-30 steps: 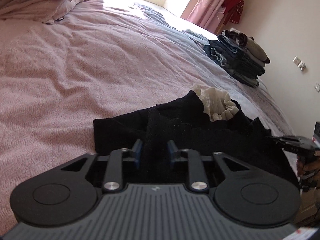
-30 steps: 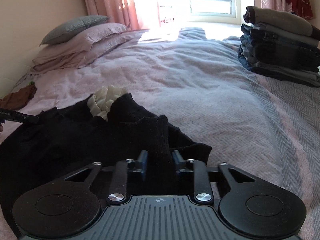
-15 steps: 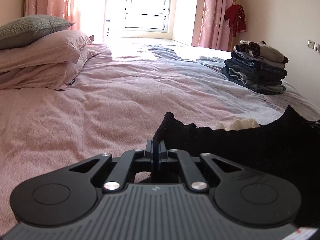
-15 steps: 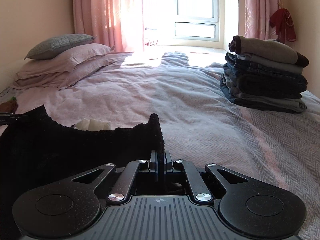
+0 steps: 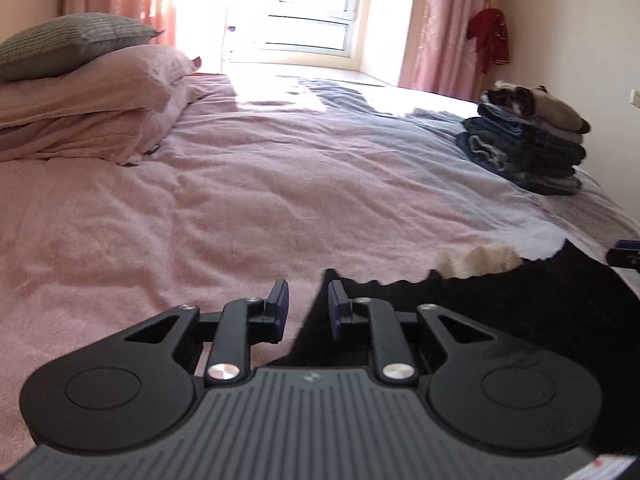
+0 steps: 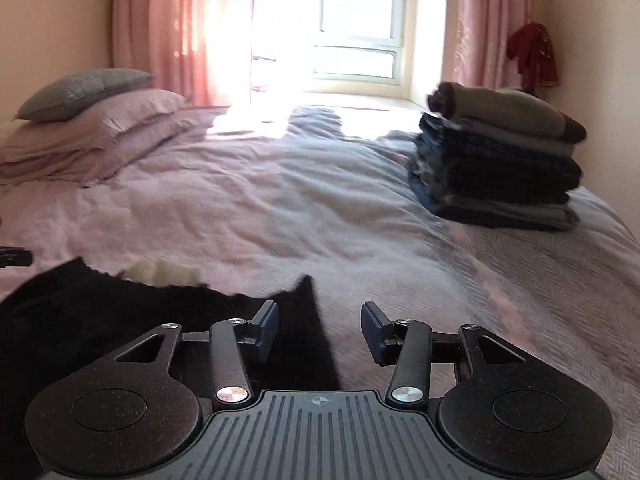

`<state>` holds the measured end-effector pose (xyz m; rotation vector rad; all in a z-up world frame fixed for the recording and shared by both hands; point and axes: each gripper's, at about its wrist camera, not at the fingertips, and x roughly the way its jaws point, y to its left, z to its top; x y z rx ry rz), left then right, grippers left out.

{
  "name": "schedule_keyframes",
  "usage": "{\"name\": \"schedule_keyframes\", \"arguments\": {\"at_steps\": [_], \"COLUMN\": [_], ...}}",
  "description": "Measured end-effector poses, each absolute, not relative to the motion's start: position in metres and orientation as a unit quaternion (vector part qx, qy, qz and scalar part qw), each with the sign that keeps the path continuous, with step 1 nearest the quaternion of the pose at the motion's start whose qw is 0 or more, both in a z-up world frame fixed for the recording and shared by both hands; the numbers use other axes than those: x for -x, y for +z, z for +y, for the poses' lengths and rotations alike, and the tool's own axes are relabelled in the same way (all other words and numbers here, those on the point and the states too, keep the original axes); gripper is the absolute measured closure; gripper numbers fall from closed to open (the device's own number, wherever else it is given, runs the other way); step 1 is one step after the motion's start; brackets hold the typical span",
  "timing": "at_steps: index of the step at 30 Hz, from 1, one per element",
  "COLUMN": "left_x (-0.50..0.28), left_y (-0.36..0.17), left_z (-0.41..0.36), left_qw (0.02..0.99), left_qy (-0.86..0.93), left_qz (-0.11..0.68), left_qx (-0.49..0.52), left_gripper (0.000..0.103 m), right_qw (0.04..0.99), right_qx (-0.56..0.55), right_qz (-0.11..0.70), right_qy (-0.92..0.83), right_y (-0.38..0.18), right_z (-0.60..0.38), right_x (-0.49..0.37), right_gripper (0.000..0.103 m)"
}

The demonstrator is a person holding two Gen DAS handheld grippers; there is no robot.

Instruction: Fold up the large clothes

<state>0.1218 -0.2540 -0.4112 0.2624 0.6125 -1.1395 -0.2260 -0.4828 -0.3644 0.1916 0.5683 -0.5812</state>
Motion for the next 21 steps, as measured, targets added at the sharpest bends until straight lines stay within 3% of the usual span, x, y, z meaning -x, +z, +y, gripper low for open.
{"name": "schedule_keyframes", "arguments": {"at_steps": [5, 8, 13, 16, 21], "left_x": [-0.101, -0.122, -0.117, -0.1, -0.069], "left_y": [-0.448, -0.445, -0.411, -0.409, -0.427], "left_z": [-0.285, -0.255, -0.162, -0.099, -0.039], "left_qw": [0.758, 0.776, 0.803, 0.8, 0.775], "left_qy": [-0.54, -0.512, -0.489, -0.479, -0.485], "left_qz": [0.301, 0.338, 0.321, 0.349, 0.404], "left_qx": [-0.208, -0.145, -0.113, -0.098, -0.034], "left_gripper": [0.082, 0.086, 0.083, 0.081, 0.077], "right_qw": [0.885, 0.871, 0.878, 0.869, 0.847], "right_qx": [-0.063, -0.136, -0.187, -0.265, -0.357], "right_qz": [0.364, 0.33, 0.263, 0.24, 0.234], "right_qy": [-0.285, -0.338, -0.354, -0.342, -0.317], "right_y": [-0.414, -0.403, -0.358, -0.359, -0.387], "right_z": [-0.493, -0.507, -0.466, -0.428, -0.389], "right_x": [0.193, 0.229, 0.324, 0.379, 0.424], "right_gripper": [0.06, 0.06, 0.055, 0.047, 0.047]}}
